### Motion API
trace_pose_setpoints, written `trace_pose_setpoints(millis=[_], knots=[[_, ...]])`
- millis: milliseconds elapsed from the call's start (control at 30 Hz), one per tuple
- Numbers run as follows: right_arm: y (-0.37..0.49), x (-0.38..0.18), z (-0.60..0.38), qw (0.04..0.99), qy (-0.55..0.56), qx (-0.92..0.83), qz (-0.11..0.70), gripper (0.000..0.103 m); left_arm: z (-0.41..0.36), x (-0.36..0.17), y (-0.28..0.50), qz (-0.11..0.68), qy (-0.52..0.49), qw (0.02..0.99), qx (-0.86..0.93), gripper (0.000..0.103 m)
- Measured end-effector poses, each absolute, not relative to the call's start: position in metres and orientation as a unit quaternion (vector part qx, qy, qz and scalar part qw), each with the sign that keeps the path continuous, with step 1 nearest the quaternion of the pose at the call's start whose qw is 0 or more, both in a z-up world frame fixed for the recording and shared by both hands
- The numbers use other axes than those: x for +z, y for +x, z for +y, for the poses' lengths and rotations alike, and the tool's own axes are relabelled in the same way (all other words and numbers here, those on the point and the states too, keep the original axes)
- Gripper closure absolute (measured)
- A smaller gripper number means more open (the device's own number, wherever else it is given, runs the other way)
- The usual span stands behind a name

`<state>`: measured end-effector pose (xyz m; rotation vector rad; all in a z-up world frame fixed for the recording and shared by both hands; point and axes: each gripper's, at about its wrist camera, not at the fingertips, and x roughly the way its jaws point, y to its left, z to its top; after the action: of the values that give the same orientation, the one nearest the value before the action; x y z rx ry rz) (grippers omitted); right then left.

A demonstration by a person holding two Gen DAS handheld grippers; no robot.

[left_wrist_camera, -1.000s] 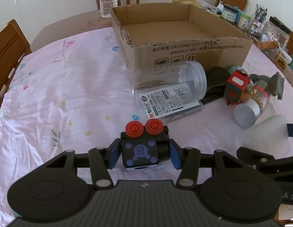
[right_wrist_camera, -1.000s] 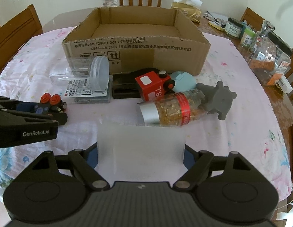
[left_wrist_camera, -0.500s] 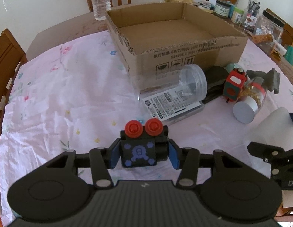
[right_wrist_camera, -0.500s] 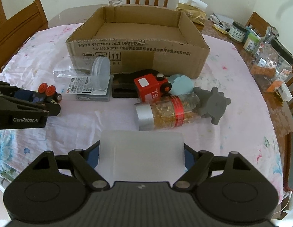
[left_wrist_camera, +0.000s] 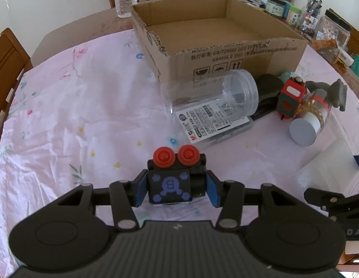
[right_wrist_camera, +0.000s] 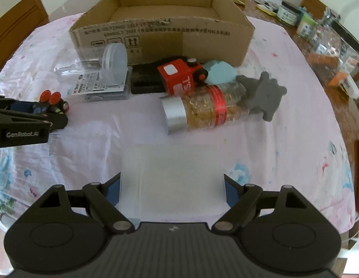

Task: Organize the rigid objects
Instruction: 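Lower cube into cardboard box and open left tool while right tool carries white box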

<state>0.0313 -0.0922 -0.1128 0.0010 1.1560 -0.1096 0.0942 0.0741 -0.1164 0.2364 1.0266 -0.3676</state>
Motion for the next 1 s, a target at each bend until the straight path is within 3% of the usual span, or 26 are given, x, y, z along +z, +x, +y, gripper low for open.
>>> trace_pose_setpoints(millis=[500,767,1000], knots=[[0.036,-0.073,-0.096,0.852,-0.017,-0.031,0.522,0.017,0.075,-0.078,0.099,0.499,0.129,0.831,-0.211,0.052],[0.063,-0.019,-0.110,0.888,-0.037,-0.001,0.458,0.017,0.060,-0.022,0.121,0.452,0.136,0.850,-0.232,0.052],[0.107,0.001,-0.131,0.904,-0.061,0.044,0.422,0.017,0.031,-0.004,0.165,0.429,0.123,0.869,-0.211,0.052]])
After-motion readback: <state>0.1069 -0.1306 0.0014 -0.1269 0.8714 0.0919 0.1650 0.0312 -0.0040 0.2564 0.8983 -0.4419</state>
